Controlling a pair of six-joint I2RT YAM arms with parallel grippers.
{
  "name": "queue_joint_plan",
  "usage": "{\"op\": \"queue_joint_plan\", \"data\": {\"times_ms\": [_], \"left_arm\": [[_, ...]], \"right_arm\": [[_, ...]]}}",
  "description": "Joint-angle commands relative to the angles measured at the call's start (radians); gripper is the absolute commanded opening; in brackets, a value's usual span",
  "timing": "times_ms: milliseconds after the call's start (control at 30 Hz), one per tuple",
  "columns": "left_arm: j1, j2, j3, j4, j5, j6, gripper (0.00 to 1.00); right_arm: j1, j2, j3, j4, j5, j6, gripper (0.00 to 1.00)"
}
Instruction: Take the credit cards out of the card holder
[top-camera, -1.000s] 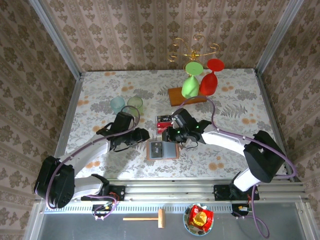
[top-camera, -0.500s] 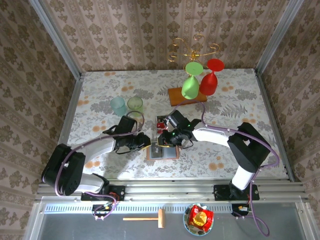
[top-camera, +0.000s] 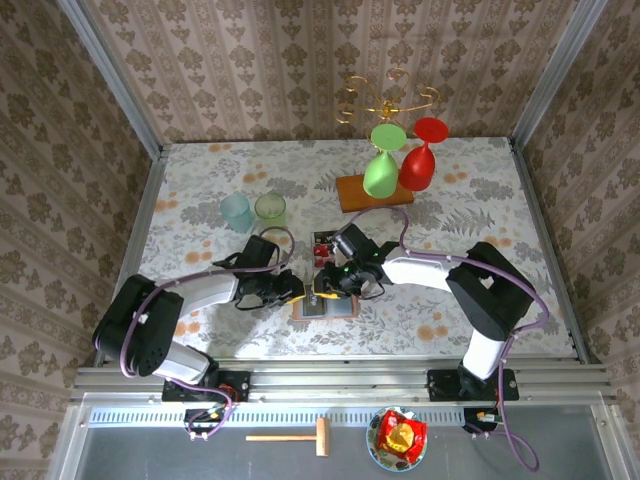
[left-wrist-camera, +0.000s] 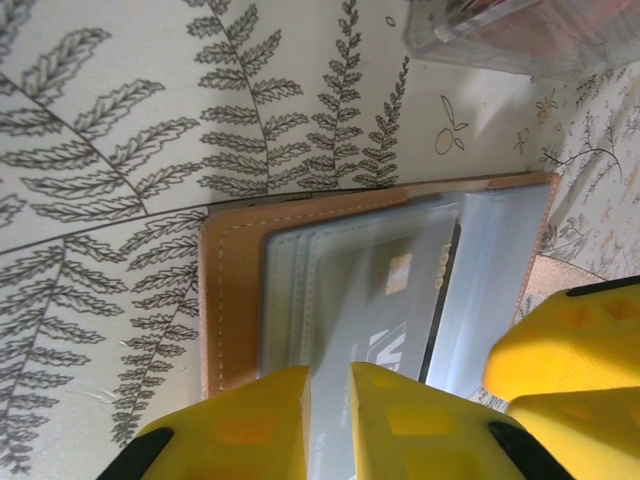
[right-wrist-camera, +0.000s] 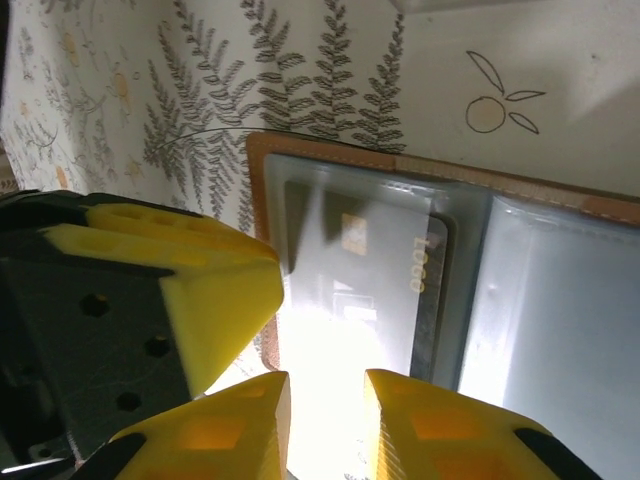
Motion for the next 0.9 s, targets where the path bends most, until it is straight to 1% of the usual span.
{"op": "queue_joint_plan", "data": {"times_ms": [0, 200, 733, 867], "left_arm": [[-0.002, 0.011, -0.008, -0.044, -0.015, 0.036, 0.18], [0.003, 0.034, -0.007, -0.056, -0.011, 0.051, 0.18], [0.009, 0.063, 0.014, -0.097, -0.028, 0.081, 0.16], [0.011, 0.069, 0.026, -0.118, -0.038, 0.095, 0.16]], "right_arm": [[0.005, 0.026, -0.025, 0.045, -0.038, 0.039, 0.27], [0.004, 0.045, -0.040, 0.077, -0.042, 0.058, 0.28], [0.000, 0.019, -0.057, 0.031, 0.012, 0.034, 0.29], [-0.004, -0.001, -0.061, -0.002, 0.047, 0.016, 0.29]]}}
